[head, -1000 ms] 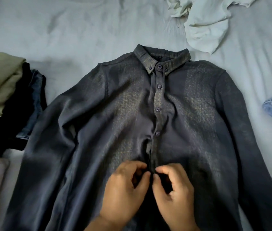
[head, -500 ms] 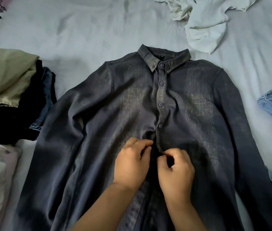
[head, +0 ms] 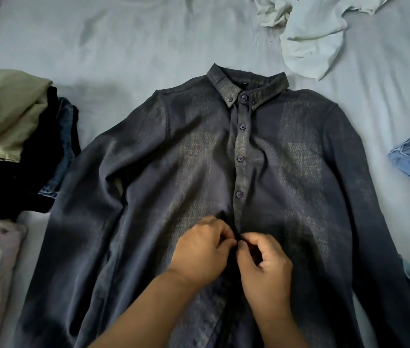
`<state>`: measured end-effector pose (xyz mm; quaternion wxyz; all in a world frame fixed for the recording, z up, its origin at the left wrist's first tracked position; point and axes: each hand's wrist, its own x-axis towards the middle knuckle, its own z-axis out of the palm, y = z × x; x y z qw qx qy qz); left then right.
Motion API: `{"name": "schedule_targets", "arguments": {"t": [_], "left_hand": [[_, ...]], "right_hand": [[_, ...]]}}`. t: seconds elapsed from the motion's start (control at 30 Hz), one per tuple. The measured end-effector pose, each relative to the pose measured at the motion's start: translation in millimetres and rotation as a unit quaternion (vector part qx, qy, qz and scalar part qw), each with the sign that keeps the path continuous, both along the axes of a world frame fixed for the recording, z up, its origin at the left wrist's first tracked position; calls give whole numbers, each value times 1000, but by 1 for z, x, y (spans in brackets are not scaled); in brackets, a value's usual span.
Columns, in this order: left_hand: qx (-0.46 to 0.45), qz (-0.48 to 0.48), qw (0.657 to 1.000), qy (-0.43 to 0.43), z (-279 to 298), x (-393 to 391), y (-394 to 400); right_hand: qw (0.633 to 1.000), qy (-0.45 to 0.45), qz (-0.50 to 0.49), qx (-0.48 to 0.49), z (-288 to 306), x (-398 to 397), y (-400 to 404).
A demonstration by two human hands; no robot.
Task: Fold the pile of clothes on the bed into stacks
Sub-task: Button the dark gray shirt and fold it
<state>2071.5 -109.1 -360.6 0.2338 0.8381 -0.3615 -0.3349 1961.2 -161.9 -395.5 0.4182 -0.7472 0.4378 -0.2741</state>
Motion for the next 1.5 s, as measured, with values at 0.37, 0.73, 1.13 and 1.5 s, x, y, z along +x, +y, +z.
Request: {"name": "schedule_targets", "arguments": {"t": [0.37, 0.73, 1.13, 1.5], "left_hand": [[26, 50, 989, 136, 4, 7, -2], [-35, 185, 941, 281, 2, 6, -4], [-59, 204, 969, 127, 2, -8, -6], [-55, 227, 965, 116, -6, -12, -9]], "right_hand": [[997, -65, 18, 22, -4, -7, 0], [995, -61, 34, 75, -3, -7, -5], [996, -7, 65, -61, -14, -9, -2], [996, -14, 63, -64, -19, -8, 2]]}}
